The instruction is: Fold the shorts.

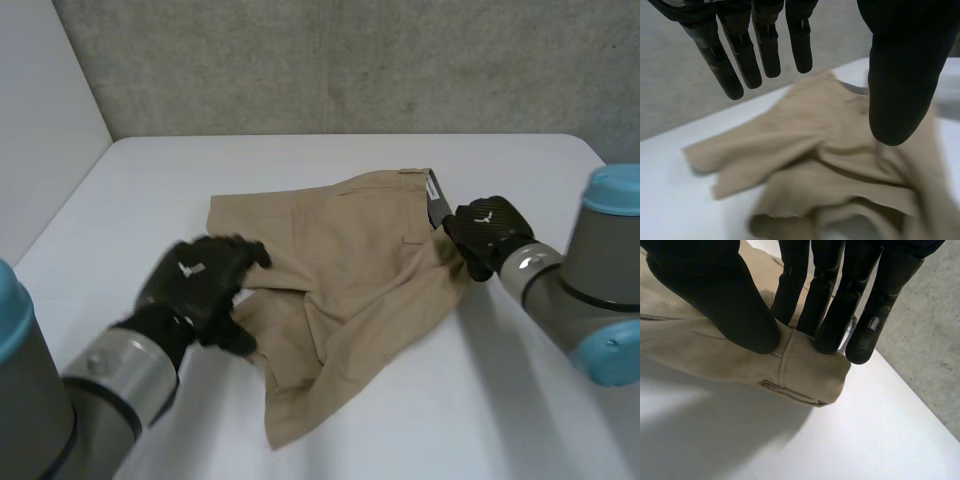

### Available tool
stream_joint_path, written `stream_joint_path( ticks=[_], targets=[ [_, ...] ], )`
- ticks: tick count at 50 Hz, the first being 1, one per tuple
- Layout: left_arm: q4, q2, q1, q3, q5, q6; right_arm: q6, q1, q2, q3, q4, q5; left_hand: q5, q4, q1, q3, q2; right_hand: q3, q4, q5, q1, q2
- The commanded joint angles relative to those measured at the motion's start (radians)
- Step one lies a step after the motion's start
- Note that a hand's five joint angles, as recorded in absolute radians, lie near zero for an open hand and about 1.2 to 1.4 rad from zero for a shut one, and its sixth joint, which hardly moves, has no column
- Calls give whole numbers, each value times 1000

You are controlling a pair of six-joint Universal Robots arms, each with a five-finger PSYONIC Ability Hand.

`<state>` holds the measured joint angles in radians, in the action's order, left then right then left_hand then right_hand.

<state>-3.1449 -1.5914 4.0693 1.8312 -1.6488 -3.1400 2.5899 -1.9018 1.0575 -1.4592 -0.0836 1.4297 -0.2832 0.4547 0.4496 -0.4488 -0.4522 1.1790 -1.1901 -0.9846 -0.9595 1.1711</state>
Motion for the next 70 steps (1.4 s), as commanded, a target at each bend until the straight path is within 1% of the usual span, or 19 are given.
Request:
stream_joint_path(
  ticks=[1,2,5,10,12,17,31,46,56,58,60,61,63,64,70],
  targets=[
    [68,-24,-93,25,18,8,9,-57,-89,114,71,67,-79,82,87,-88,-84,217,-206,-237,-437,225],
    [68,-60,-113,29,18,8,19,-60,-103,129,71,69,-79,82,87,-88,-84,217,-206,-237,-437,225],
    [68,-108,-136,30,17,9,53,-66,-123,154,76,78,-79,82,87,-88,-84,217,-206,-237,-437,225],
    [66,-165,-148,30,12,31,72,-71,-137,163,76,84,-79,82,87,-88,-84,217,-206,-237,-437,225],
    [66,-185,-150,28,0,40,73,-74,-139,163,76,86,-79,82,87,-88,-84,217,-206,-237,-437,225],
    [65,-254,-161,14,-75,51,75,-77,-136,163,76,84,-70,73,78,-79,-75,217,-206,-237,-437,225],
    [-21,-332,-168,-9,-155,51,73,-75,-122,151,76,83,-67,70,75,-76,-72,217,-206,-237,-437,225],
    [-46,-371,-174,-9,-163,49,68,-75,-116,140,76,81,-99,102,107,-108,-105,217,-206,-237,-437,225],
    [-110,-384,-176,-6,-172,34,68,-74,-102,122,74,80,-278,281,286,-287,-284,217,-206,-237,-437,225],
    [-119,-392,-176,-6,-181,32,68,-72,-99,119,74,80,-343,346,351,-352,-348,217,-206,-237,-437,225],
    [-122,-395,-176,-6,-187,32,70,-71,-97,117,76,80,-466,469,474,-475,-471,217,-206,-237,-437,225],
    [-124,-394,-176,-6,-190,32,70,-69,-90,115,74,80,-693,696,701,-702,-698,217,-206,-237,-437,225],
    [-127,-392,-176,-4,-192,32,70,-68,-82,112,74,80,-897,900,905,-906,-902,217,-206,-237,-437,225],
    [-130,-386,-178,-4,-192,31,73,-68,-74,108,74,80,-938,941,946,-947,-944,217,-206,-237,-437,225],
    [-129,-368,-187,-12,-194,3,76,-65,-31,86,77,83,-939,942,947,-947,-944,217,-206,-237,-437,225]
  ],
)
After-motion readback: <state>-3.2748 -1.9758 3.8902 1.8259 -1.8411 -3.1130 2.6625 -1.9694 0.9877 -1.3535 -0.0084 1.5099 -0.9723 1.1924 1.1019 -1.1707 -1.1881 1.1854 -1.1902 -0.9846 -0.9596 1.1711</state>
